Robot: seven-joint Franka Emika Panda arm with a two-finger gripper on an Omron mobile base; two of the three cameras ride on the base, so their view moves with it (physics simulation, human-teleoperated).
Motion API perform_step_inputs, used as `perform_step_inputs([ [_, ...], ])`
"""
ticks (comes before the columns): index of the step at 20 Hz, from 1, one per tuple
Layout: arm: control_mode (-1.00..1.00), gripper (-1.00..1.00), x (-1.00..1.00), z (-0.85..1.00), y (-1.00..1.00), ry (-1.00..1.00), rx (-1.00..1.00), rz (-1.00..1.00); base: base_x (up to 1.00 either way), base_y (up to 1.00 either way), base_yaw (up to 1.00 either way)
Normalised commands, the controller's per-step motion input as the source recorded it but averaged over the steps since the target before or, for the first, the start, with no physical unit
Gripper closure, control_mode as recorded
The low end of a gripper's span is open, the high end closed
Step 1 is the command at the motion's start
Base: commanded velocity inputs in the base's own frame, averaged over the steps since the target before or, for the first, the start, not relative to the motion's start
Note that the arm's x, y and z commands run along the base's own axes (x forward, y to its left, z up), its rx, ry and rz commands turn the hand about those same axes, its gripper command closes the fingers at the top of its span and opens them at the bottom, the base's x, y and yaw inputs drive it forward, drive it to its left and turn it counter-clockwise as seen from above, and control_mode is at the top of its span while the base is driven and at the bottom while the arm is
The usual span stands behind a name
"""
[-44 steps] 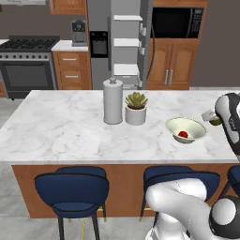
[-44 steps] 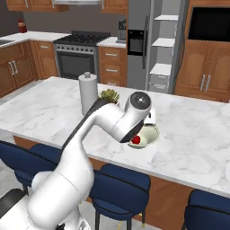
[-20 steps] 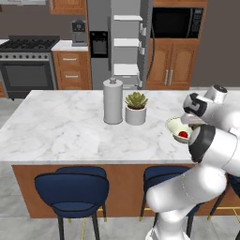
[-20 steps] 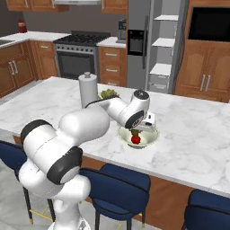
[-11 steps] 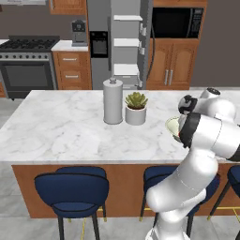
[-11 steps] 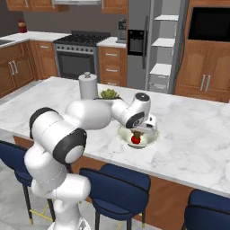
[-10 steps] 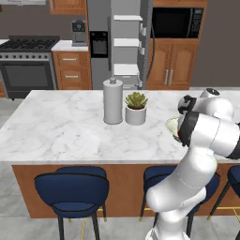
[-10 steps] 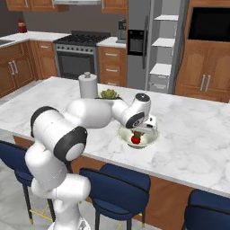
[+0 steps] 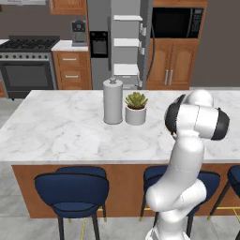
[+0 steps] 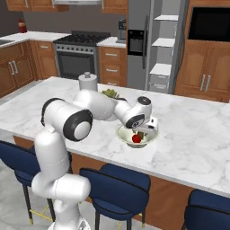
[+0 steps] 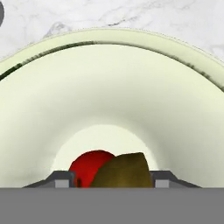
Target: Retrieve the apple and kiwi from the fridge and place them into the bowl on the dining table.
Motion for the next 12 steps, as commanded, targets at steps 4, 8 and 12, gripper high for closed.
perform_step_inputs([
  [4,-1.0,-1.0,0.46,-0.13,-0.09,0.0,0.0,0.0,0.0,0.0,0.0],
  [8,-1.0,-1.0,0.04,0.01,-0.16,0.0,0.0,-0.02,0.0,0.0,0.0],
  [12,-1.0,-1.0,-0.55,0.33,-0.24,-0.01,0.0,-0.03,0.0,0.0,0.0],
])
